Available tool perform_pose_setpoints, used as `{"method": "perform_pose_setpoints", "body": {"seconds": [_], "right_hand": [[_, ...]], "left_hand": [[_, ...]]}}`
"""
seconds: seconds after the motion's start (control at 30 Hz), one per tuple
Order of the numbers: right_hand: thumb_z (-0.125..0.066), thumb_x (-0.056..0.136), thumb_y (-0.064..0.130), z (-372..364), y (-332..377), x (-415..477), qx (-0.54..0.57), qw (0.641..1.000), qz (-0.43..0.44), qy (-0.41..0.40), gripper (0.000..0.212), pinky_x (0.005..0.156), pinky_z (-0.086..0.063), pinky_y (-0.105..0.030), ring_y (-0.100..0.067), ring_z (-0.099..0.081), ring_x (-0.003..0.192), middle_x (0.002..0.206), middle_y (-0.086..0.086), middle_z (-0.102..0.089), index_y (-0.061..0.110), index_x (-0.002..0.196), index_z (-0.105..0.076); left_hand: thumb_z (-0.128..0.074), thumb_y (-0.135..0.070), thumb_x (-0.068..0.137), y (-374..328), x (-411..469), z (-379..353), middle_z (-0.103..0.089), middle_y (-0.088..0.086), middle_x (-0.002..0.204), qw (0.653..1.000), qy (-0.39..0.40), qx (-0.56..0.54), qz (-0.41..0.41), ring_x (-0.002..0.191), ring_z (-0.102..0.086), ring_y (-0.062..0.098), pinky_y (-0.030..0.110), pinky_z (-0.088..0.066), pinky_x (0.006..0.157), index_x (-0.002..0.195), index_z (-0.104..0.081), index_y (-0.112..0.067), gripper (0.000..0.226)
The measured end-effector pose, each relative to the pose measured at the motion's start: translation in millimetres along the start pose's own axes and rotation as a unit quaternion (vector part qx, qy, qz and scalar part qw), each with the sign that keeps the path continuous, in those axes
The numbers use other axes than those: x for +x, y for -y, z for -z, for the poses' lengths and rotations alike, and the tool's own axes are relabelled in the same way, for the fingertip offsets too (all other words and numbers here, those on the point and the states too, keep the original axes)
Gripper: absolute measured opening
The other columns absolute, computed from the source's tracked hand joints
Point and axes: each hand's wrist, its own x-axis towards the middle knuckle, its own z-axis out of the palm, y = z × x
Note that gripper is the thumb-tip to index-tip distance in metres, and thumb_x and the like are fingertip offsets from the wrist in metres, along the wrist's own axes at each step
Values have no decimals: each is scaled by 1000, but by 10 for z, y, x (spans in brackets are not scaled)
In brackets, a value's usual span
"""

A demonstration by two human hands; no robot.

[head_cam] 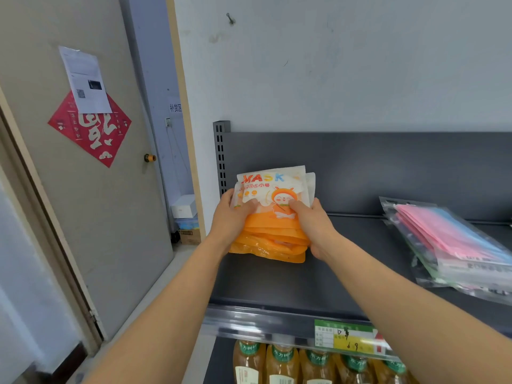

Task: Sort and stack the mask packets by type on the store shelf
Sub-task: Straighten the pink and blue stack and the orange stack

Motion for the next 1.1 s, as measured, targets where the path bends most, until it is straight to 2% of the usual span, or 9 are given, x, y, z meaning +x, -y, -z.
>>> {"method": "perform_pose_setpoints", "body": {"seconds": [0.1,0.27,0.43,0.53,0.7,0.77,0.9,1.0,1.1], "right_hand": [[-52,90,49,3,138,39,-14,999,-20,32,55,91,-53,-46,-29,-61,106,125,-5,-60,28,139,-37],[-56,89,49,19,229,125,11,997,-72,39,58,92,-52,-47,-30,-62,106,123,-9,-61,22,138,-41],[-55,92,44,27,113,112,22,999,-32,6,52,62,-52,-33,-24,-61,96,121,-7,-59,19,135,-41],[-54,93,43,25,95,97,27,999,-26,11,48,54,-48,-30,-19,-60,84,114,-5,-58,19,133,-41],[-55,91,46,14,87,81,19,999,-41,3,59,69,-56,-37,-28,-61,105,125,-8,-57,18,140,-37],[-57,90,46,13,88,62,33,999,-42,5,65,71,-56,-39,-29,-60,107,129,-9,-55,19,144,-32],[-59,89,45,37,68,32,68,997,-15,-16,78,91,-52,-52,-33,-55,118,145,-7,-42,30,151,-14],[-58,91,38,63,48,-23,124,992,5,-6,73,89,-53,-53,-31,-60,112,142,-6,-46,36,150,-16],[-54,94,33,80,29,-91,132,991,34,-7,62,89,-54,-51,-27,-61,110,138,-3,-49,34,149,-23]], "left_hand": [[-56,-45,90,-54,89,-10,-42,4,147,999,25,19,15,122,-51,29,43,-50,94,149,-24,-27,69],[-52,-57,88,-115,197,-40,-41,3,148,999,30,22,33,124,-51,30,47,-48,98,150,-23,-29,74],[-50,-50,91,-38,71,-89,-50,5,137,993,-98,-54,32,117,-53,27,46,-48,97,140,-39,-21,58],[-50,-48,92,36,-91,-123,-51,6,135,988,-130,-82,32,112,-53,24,39,-47,90,138,-41,-20,54],[-64,-43,84,62,-215,-60,-39,6,146,997,-35,-63,28,121,-50,28,37,-45,85,147,-17,-26,80],[-73,-37,78,80,-219,11,-38,4,147,999,11,-38,15,120,-51,27,39,-48,88,147,-12,-30,92],[-81,-29,68,124,-241,112,-34,-3,143,995,94,34,-30,122,-46,21,41,-47,96,146,-2,-36,111],[-84,-23,67,150,-260,139,-28,-7,141,987,132,77,-54,125,-39,19,41,-46,99,143,-3,-40,113],[-89,-26,60,208,-252,155,-22,-7,146,978,148,129,-72,131,-34,23,51,-42,105,141,-6,-44,118]]}}
